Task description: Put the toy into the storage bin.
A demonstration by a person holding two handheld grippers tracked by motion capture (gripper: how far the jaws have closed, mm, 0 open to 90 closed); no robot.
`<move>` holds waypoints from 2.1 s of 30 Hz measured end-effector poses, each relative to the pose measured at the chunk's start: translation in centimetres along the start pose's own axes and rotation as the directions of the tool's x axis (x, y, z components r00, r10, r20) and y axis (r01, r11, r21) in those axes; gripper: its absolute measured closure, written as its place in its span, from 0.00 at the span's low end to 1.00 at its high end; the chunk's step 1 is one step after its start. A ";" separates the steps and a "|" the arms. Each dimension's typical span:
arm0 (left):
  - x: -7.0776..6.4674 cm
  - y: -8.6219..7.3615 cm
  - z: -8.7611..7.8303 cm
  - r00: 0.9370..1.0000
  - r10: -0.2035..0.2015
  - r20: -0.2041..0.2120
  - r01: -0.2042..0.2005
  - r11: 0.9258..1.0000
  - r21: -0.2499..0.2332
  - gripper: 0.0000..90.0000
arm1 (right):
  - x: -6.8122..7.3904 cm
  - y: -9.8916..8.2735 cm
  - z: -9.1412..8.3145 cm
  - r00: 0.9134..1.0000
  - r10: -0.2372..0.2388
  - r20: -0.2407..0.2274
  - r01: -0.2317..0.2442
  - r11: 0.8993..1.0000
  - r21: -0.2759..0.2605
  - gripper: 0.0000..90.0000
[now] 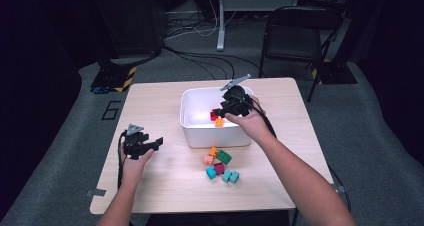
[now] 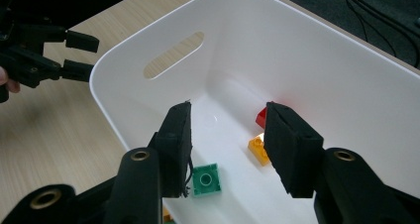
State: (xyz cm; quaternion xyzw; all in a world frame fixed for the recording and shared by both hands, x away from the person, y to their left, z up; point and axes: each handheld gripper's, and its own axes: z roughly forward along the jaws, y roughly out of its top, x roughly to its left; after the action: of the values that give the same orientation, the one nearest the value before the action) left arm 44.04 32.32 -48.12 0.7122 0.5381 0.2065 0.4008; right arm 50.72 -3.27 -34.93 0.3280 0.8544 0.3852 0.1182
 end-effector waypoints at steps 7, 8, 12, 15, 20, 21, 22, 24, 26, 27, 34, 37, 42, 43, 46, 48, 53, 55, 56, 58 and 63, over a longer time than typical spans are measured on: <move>0.0 0.0 0.0 1.000 0.001 0.000 -0.001 1.000 0.000 0.34 | 1.4 -1.2 -1.2 0.999 -0.032 -0.018 0.031 0.999 -0.026 0.59; 0.0 0.0 0.0 1.000 0.001 0.001 -0.001 1.000 -0.001 0.34 | 1.6 -1.5 -1.3 0.999 -0.036 -0.021 0.035 0.999 -0.027 0.59; 0.0 0.0 0.0 1.000 -0.001 0.000 0.001 1.000 0.001 0.35 | 2.3 -2.3 -1.7 0.998 -0.043 -0.034 0.042 0.999 -0.031 0.59; 0.0 0.0 -0.1 1.000 0.001 -0.001 -0.001 1.000 0.001 0.34 | 2.7 -2.9 -2.0 0.998 -0.050 -0.038 0.049 0.998 -0.035 0.59; 0.0 0.0 0.0 1.000 0.001 -0.001 -0.001 1.000 0.000 0.34 | 3.3 -4.0 -2.2 0.997 -0.073 -0.021 0.072 0.997 -0.031 0.59; 0.0 0.0 -0.1 1.000 0.002 -0.002 -0.002 1.000 0.002 0.35 | 3.5 -4.3 -2.2 0.997 -0.067 -0.022 0.067 0.997 -0.033 0.59; 0.0 0.0 -0.1 1.000 0.002 -0.002 -0.002 1.000 0.002 0.35 | 3.6 -4.6 -2.3 0.997 -0.070 -0.022 0.069 0.997 -0.037 0.59; 0.0 0.0 0.0 1.000 0.002 -0.002 -0.002 1.000 0.003 0.34 | 3.8 -5.1 -2.3 0.997 -0.068 -0.022 0.067 0.997 -0.040 0.59; 0.0 0.0 -0.1 1.000 0.002 -0.002 -0.002 1.000 0.003 0.35 | 4.0 -5.5 -2.2 0.997 -0.073 -0.024 0.072 0.997 -0.039 0.59; 0.0 0.0 -0.1 1.000 0.003 -0.002 -0.003 1.000 0.003 0.35 | 4.1 -5.8 -2.1 0.997 -0.074 -0.028 0.073 0.997 -0.037 0.59; 0.0 0.0 -0.1 1.000 0.001 -0.003 -0.001 1.000 0.001 0.35 | 4.7 -7.1 -1.3 0.997 -0.071 -0.044 0.070 0.997 -0.023 0.59; 0.0 0.0 -0.1 1.000 -0.002 -0.004 0.002 1.000 -0.005 0.34 | 4.9 -7.7 -0.9 0.996 -0.071 -0.049 0.070 0.997 -0.020 0.59; 0.0 0.0 -0.2 1.000 -0.002 -0.002 0.002 1.000 -0.001 0.35 | 5.3 -9.2 -0.1 0.996 -0.071 -0.046 0.071 0.997 -0.008 0.59; 0.0 0.0 -0.2 1.000 -0.003 -0.002 0.003 1.000 -0.001 0.34 | 5.4 -9.4 0.0 0.997 -0.067 -0.048 0.067 0.998 -0.004 0.59; 0.0 0.0 -0.1 1.000 0.000 -0.002 0.000 1.000 0.000 0.34 | 5.5 -10.2 0.5 0.997 -0.065 -0.047 0.065 0.998 0.001 0.59; 0.0 0.0 -0.1 1.000 0.004 -0.005 -0.004 1.000 0.000 0.35 | 5.4 -10.6 0.8 0.997 -0.057 -0.046 0.058 0.998 0.010 0.59; 0.0 0.0 -0.1 1.000 -0.001 -0.004 0.001 1.000 0.001 0.34 | 5.1 -11.6 1.6 0.997 -0.063 -0.038 0.063 0.998 0.017 0.59; 0.0 0.0 -0.1 1.000 0.001 -0.003 -0.001 1.000 0.002 0.35 | 4.9 -11.9 1.9 0.998 -0.057 -0.034 0.058 0.998 0.020 0.59; 0.0 0.0 -0.1 1.000 0.003 -0.004 -0.003 1.000 0.002 0.34 | 4.7 -12.1 2.1 0.998 -0.055 -0.033 0.055 0.998 0.020 0.59; 0.0 0.0 -0.2 1.000 0.000 -0.003 0.000 1.000 0.001 0.35 | 4.4 -12.6 2.5 0.999 -0.042 -0.024 0.042 0.999 0.030 0.59; 0.0 0.0 -0.2 1.000 0.001 -0.004 -0.001 1.000 0.001 0.34 | 3.8 -13.8 3.6 1.000 -0.021 -0.018 0.022 0.998 0.055 0.59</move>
State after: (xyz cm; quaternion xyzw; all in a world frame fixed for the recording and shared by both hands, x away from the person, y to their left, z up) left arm 43.92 32.39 -48.05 0.7121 0.5387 0.2080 0.3993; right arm 42.96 -5.46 -47.33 0.3187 0.8692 0.3630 0.1058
